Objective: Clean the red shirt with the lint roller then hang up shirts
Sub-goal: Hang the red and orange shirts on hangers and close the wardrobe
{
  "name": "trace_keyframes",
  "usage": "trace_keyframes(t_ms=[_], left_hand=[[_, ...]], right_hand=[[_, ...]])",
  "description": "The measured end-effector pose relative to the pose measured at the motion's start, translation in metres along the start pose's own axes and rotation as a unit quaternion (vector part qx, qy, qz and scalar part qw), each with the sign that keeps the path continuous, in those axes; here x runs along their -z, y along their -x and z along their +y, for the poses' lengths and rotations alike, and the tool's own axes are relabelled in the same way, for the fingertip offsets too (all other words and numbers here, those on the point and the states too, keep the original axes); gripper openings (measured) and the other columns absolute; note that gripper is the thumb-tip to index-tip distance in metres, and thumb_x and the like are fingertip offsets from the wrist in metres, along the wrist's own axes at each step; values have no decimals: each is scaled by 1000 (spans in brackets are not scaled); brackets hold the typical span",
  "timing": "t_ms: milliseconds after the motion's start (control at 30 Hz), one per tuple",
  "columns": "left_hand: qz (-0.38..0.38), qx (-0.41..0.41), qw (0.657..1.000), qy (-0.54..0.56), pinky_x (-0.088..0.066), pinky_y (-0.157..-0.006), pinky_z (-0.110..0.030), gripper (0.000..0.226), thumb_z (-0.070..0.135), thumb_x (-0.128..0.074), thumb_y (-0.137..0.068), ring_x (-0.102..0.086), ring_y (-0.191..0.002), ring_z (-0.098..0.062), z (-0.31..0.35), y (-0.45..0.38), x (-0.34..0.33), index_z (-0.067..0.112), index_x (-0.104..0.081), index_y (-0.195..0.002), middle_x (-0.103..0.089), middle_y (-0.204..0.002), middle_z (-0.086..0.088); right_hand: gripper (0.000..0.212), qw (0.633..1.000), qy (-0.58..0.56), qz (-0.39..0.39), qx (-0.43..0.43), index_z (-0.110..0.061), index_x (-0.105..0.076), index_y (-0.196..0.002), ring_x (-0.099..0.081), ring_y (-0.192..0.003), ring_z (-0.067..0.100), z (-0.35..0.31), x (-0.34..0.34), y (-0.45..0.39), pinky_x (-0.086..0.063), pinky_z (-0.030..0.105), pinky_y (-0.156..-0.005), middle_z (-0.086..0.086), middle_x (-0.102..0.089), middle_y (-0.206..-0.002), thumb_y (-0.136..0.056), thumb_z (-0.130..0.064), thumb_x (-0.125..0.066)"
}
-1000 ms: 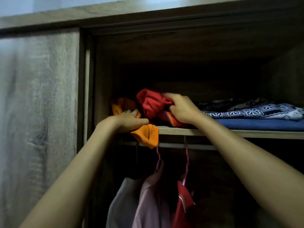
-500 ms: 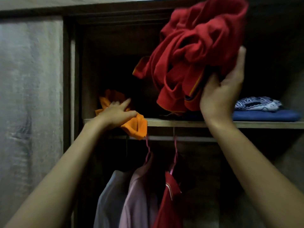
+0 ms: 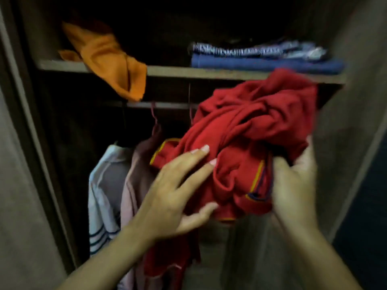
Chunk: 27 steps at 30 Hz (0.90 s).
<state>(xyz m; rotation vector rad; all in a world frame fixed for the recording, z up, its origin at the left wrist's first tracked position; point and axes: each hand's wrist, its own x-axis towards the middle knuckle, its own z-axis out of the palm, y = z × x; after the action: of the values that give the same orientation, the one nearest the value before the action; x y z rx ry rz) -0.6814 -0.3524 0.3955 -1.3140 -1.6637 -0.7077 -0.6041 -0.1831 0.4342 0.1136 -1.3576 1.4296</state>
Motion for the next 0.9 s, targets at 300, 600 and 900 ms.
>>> trace_keyframes(t_ms=[300, 600, 900], left_hand=[[-116, 307, 923, 202, -41, -83, -11, 44, 46, -61, -88, -56, -90, 8, 23, 60, -63, 19, -55, -123, -59, -96, 10], [-208, 281, 918, 190, -42, -84, -25, 16, 27, -45, -98, -58, -89, -12, -1, 83, -77, 20, -59, -98, -62, -91, 2], [-165, 304, 916, 201, -40, -80, -18, 14, 22, -49, -99, -58, -85, -6, -15, 60, -74, 16, -61, -94, -63, -87, 5]], right_hand=[[39, 936, 20, -83, -340, -21, -55, -124, -67, -86, 7, 70, 42, 63, -54, 15, -71, 3, -70, -109, -91, -1, -56], [42, 821, 306, -330, -351, -12, -59, -124, -61, -106, 13, 127, 92, 97, -43, 11, -86, 5, -65, -119, -89, 8, -50], [55, 822, 173, -390, -376, -25, -54, -129, -61, -112, 4, 121, 85, 110, -47, 20, -95, -9, -66, -120, -81, -50, -63]])
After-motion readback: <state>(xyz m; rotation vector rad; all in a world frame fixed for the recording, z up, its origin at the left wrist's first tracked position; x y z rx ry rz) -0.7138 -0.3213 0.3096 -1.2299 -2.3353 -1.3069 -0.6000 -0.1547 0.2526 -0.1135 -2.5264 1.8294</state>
